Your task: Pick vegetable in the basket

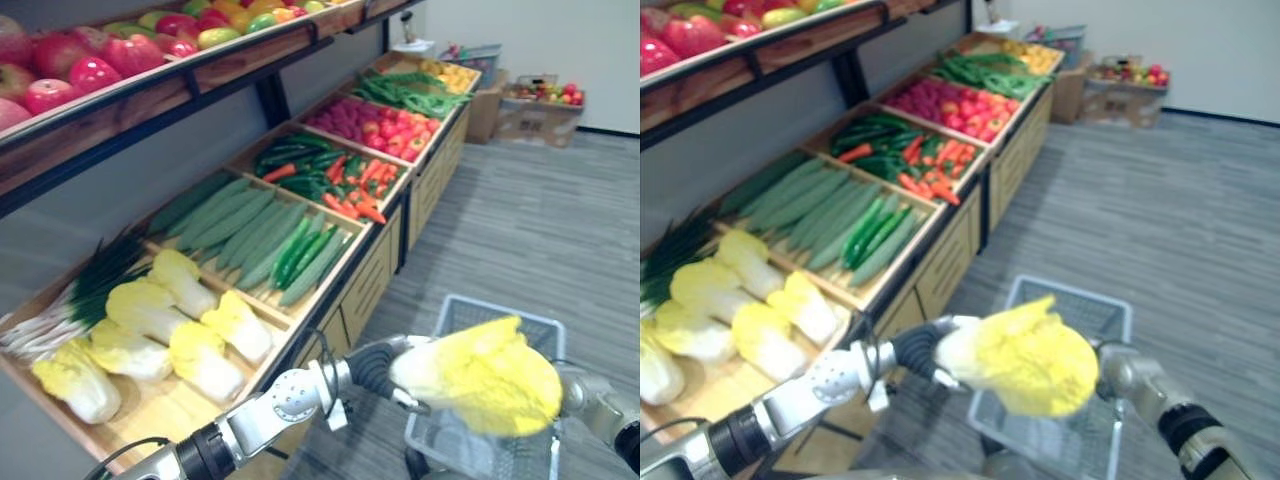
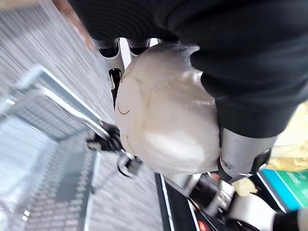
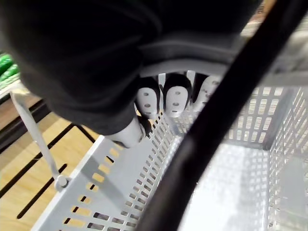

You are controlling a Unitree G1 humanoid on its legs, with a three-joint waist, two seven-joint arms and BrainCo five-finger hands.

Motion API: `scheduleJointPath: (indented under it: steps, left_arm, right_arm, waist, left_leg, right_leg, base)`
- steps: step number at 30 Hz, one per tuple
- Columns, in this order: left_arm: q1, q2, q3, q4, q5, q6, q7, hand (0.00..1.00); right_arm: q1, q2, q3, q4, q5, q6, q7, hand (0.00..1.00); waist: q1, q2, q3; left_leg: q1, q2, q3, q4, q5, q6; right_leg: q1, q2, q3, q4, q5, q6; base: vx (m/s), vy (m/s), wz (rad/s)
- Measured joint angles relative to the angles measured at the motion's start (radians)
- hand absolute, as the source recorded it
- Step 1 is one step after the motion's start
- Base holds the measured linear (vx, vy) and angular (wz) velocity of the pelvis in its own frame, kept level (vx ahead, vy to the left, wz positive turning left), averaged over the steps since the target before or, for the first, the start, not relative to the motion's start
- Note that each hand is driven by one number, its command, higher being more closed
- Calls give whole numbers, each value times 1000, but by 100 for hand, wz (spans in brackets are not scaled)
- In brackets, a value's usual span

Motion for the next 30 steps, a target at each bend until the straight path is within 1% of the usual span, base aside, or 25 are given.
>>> scheduleJointPath:
  steps: [1, 2, 3, 5, 6, 9, 10, 14, 16, 17, 18, 21, 24, 25, 27, 29, 30]
  left_arm:
    - [-31, -6, -31, 0, -6, -1, -12, 100]
    - [-62, -12, -61, 0, -6, -1, -22, 100]
    - [-76, -14, -75, 0, -6, -1, -30, 100]
    - [-116, -16, -126, 4, -6, 0, -44, 100]
    - [-149, -26, -170, 15, -6, 0, -56, 100]
    - [-191, -48, -227, 38, -2, 0, -81, 100]
    - [-202, -67, -245, 67, 6, 0, -83, 100]
    - [-208, -107, -249, 182, 20, 2, -109, 100]
    - [-210, -124, -251, 249, 56, 3, -119, 100]
    - [-210, -131, -253, 285, 71, 3, -123, 100]
    - [-210, -135, -254, 318, 108, 3, -124, 100]
    - [-212, -155, -254, 366, 160, 3, -124, 100]
    - [-224, -233, -253, 475, 247, 4, -127, 100]
    - [-238, -272, -246, 531, 274, 5, -129, 100]
    - [-259, -306, -237, 583, 299, 6, -129, 100]
    - [-296, -368, -202, 689, 356, 16, -127, 100]
    - [-312, -395, -178, 736, 382, 26, -118, 100]
  right_arm:
    - [-24, -6, 25, -15, 14, -10, 3, 100]
    - [-41, -15, 36, -35, 21, -16, 7, 100]
    - [-51, -15, 40, -40, 25, -18, 11, 100]
    - [-88, -16, 64, -52, 43, -19, 25, 100]
    - [-106, -18, 77, -61, 57, -19, 35, 100]
    - [-149, -20, 110, -73, 62, -19, 44, 100]
    - [-157, -20, 112, -75, 65, -20, 44, 100]
    - [-185, -21, 140, -75, 66, -20, 47, 100]
    - [-189, -21, 141, -75, 68, -20, 57, 100]
    - [-193, -21, 142, -75, 69, -20, 69, 100]
    - [-207, -20, 152, -75, 75, -19, 76, 100]
    - [-232, -20, 167, -75, 83, -19, 80, 100]
    - [-257, -19, 179, -76, 97, -18, 86, 100]
    - [-260, -18, 179, -81, 103, -18, 88, 100]
    - [-263, -17, 179, -87, 109, -18, 92, 100]
    - [-280, -12, 179, -87, 116, -18, 110, 100]
    - [-289, -8, 179, -87, 116, -18, 113, 100]
  waist:
    - [-5, 8, -5]
    - [-14, 5, -3]
    - [-17, 12, -8]
    - [-22, 11, -8]
    - [-25, 11, -7]
    - [-26, 11, -7]
    - [-27, 11, -7]
    - [-32, 8, -5]
    - [-37, 3, -2]
    - [-38, 2, -1]
    - [-38, -1, 2]
    - [-40, -3, 16]
    - [-44, -3, 39]
    - [-44, -4, 42]
    - [-45, -4, 53]
    - [-54, -4, 72]
    - [-59, -7, 79]
  left_leg:
    - [7, 1, 6, 2, -2, -2]
    - [8, 0, 10, 5, -2, -3]
    - [7, 0, 12, 5, -1, -2]
    - [7, 0, 27, 5, -2, -3]
    - [7, 0, 33, 6, -3, -4]
    - [11, -2, 57, 6, -8, -10]
    - [16, -2, 64, 6, -10, -14]
    - [31, -1, 85, 6, -15, -19]
    - [33, -3, 89, 6, -18, -20]
    - [33, -5, 91, 6, -20, -21]
    - [33, -7, 98, 6, -20, -21]
    - [34, -8, 104, 6, -21, -21]
    - [33, -9, 103, 6, -20, -21]
    - [23, -10, 103, 6, -20, -21]
    - [21, -11, 103, 6, -20, -20]
    - [20, -13, 99, 6, -20, -20]
    - [11, -14, 84, 5, -26, -23]
  right_leg:
    - [1, 2, 0, 1, 2, -2]
    - [-1, 2, 0, 1, 2, -2]
    - [-4, 2, 0, 3, 2, -3]
    - [-16, 8, 6, 11, 3, -4]
    - [-23, 11, 9, 19, 5, -7]
    - [-31, 18, 28, 23, 5, -10]
    - [-31, 21, 32, 24, 5, -11]
    - [-33, 30, 36, 39, 5, -11]
    - [-34, 30, 37, 41, 5, -11]
    - [-36, 30, 38, 45, 1, -16]
    - [-47, 32, 40, 59, -4, -23]
    - [-50, 34, 47, 61, -5, -24]
    - [-53, 34, 47, 63, -6, -25]
    - [-63, 34, 47, 66, -6, -25]
    - [-66, 34, 48, 70, -6, -25]
    - [-66, 33, 47, 71, -5, -25]
    - [-67, 29, 47, 68, -17, -31]
  base:
    - [-22, 19, -13]
    - [-20, 24, -8]
    - [-38, 39, -12]
    - [-39, 44, -15]
    - [-31, 36, -11]
    - [-27, 44, -21]
    - [-20, 35, -23]
    - [-39, 30, -14]
    - [-71, 22, -5]
    - [-87, 14, -7]
    - [-74, 8, -8]
    - [-73, 1, -8]
    - [-95, -10, 0]
    - [-86, -8, -1]
    - [-60, -6, -1]
    - [-87, -4, 3]
    - [-89, -4, 10]
